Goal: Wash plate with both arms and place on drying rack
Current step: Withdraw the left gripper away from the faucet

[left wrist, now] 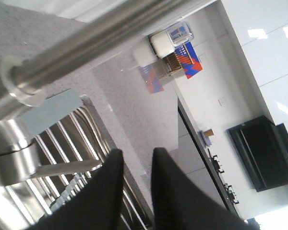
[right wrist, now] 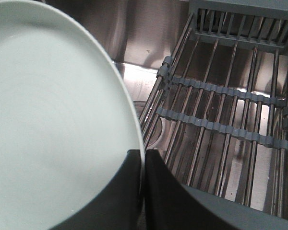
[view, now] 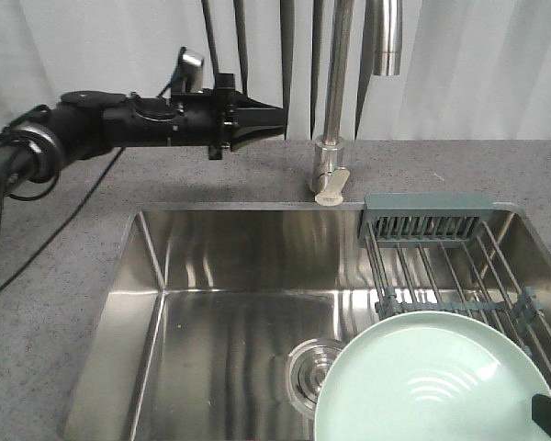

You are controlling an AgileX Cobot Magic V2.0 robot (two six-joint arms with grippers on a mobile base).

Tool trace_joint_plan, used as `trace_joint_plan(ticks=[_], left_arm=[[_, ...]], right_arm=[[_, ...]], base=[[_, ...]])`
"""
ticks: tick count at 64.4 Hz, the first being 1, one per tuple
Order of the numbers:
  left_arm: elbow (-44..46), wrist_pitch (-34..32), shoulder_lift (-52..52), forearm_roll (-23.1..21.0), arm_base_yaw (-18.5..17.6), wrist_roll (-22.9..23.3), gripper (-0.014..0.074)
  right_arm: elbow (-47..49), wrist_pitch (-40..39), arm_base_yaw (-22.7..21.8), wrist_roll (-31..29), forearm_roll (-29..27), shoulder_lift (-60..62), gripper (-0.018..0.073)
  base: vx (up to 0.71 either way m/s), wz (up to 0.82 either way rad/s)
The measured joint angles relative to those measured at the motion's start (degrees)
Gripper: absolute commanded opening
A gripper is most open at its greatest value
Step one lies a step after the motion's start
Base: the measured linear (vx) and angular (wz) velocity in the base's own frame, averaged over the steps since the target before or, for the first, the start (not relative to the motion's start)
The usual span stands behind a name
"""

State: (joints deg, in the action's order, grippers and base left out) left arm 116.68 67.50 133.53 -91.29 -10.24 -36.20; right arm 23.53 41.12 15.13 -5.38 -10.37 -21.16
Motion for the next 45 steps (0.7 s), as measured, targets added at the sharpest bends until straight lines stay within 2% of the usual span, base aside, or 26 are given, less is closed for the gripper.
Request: trace_joint_plan(ticks=[9, 19, 26, 35, 45], left_arm=[[0.00, 0.59, -3.42, 6.75, 4.70, 4.66, -0.0006], [0.00, 1.22, -10.21, 13.32, 7.56, 7.22, -0.0007], [0.00, 1.67, -16.80, 18.69, 8.00, 7.74, -0.0006], [0.00, 2.95, -26.39, 28.13, 7.59, 9.03, -0.0006], [0.00, 4.13, -37.88, 40.66, 6.55, 11.77, -0.0005]], right_arm=[[0.00, 0.00, 0.00, 0.00, 0.00, 0.00, -0.0008], [0.00, 0.00, 0.00, 0.00, 0.00, 0.00, -0.0008], [0.00, 0.00, 0.00, 0.00, 0.00, 0.00, -0.0008], [0.00, 0.00, 0.00, 0.00, 0.00, 0.00, -0.0008], [0.00, 0.00, 0.00, 0.00, 0.00, 0.00, -0.0008]], base=[[0.00, 0.00], [0.00, 0.00], [0.00, 0.00], [0.00, 0.00], [0.00, 0.00]])
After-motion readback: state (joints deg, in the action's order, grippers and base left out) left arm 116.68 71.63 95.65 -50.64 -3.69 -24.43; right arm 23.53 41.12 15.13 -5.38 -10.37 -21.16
